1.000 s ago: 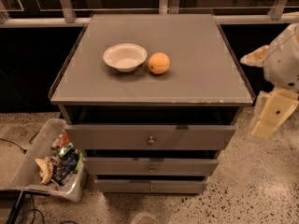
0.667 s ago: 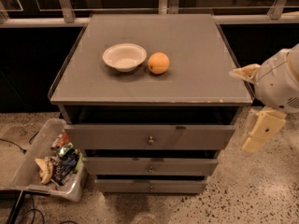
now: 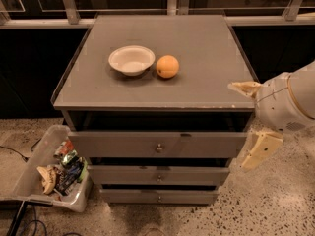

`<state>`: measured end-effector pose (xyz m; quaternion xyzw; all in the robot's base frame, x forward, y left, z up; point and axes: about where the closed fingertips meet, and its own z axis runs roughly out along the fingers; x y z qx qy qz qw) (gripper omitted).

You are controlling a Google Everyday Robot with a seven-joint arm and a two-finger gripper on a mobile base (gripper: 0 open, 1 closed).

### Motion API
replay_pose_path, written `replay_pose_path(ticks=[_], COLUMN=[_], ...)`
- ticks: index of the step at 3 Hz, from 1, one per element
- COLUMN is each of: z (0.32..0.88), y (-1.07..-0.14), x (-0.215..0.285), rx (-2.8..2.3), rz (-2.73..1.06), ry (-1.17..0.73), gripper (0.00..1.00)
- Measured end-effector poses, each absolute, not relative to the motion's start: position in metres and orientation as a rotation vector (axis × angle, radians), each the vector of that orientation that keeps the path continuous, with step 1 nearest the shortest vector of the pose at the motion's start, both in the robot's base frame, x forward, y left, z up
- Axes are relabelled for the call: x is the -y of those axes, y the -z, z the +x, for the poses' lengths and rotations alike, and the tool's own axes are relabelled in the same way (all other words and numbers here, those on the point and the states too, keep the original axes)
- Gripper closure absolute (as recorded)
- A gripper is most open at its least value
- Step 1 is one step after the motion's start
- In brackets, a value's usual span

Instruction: Open top drawer

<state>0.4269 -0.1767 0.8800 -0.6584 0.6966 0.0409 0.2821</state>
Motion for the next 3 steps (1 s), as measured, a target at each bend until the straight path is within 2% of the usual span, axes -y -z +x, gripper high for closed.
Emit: replay_pose_path(ticks=[3], z=[0.443], y=[-0.784], x=[0.146], rx=[-1.924], rz=[-1.747], ry=[-0.196], gripper=[0.00])
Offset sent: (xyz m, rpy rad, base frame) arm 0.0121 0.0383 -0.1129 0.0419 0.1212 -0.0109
